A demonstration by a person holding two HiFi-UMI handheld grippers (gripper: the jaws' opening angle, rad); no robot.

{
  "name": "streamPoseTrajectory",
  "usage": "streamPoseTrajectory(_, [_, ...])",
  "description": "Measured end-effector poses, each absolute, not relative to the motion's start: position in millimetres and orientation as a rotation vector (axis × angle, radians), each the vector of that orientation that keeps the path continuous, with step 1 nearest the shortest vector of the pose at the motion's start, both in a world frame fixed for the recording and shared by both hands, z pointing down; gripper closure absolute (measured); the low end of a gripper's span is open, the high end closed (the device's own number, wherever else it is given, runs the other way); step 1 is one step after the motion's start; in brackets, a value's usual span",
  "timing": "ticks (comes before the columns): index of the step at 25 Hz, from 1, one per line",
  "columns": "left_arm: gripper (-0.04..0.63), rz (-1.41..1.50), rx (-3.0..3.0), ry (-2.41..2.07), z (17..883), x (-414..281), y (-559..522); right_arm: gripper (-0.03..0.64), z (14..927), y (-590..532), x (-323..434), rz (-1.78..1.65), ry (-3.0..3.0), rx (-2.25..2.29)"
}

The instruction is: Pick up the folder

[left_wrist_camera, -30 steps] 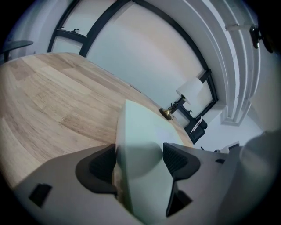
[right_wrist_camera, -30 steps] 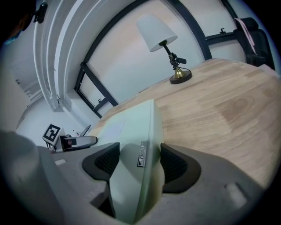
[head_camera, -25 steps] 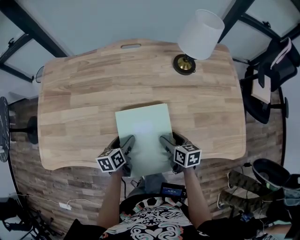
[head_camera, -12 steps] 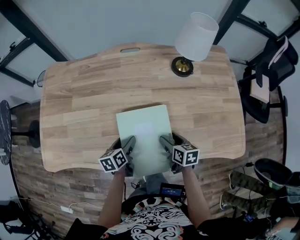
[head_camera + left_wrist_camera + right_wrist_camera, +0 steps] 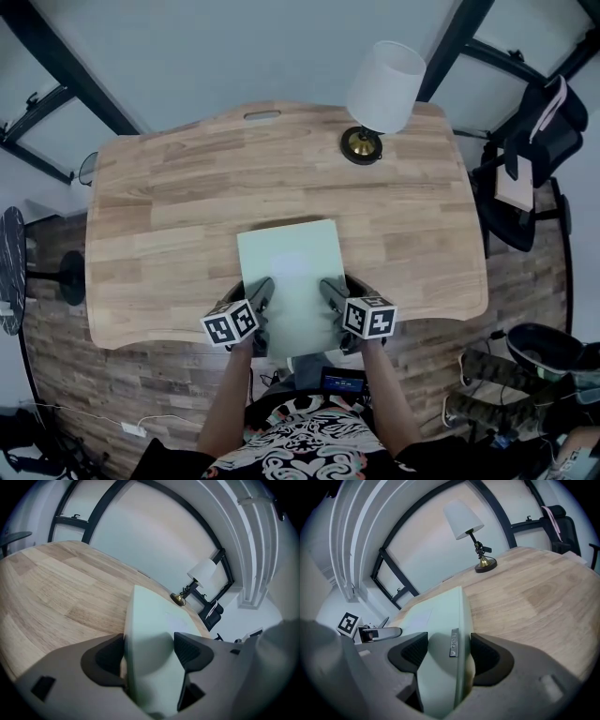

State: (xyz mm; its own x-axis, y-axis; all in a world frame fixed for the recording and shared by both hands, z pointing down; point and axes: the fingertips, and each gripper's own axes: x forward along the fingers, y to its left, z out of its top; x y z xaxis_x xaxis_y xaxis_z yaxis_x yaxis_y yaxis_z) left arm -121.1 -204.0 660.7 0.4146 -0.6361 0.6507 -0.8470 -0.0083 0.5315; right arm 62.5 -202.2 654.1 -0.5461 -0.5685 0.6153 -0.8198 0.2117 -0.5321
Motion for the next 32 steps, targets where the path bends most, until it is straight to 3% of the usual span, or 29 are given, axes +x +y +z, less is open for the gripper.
streamPoseTrajectory(32, [0.279,0.157,1.923,-1.344,545.2,-119.4,-170.1,0.344,545.3,-158.8,65.3,1.082,-2.370,1.439])
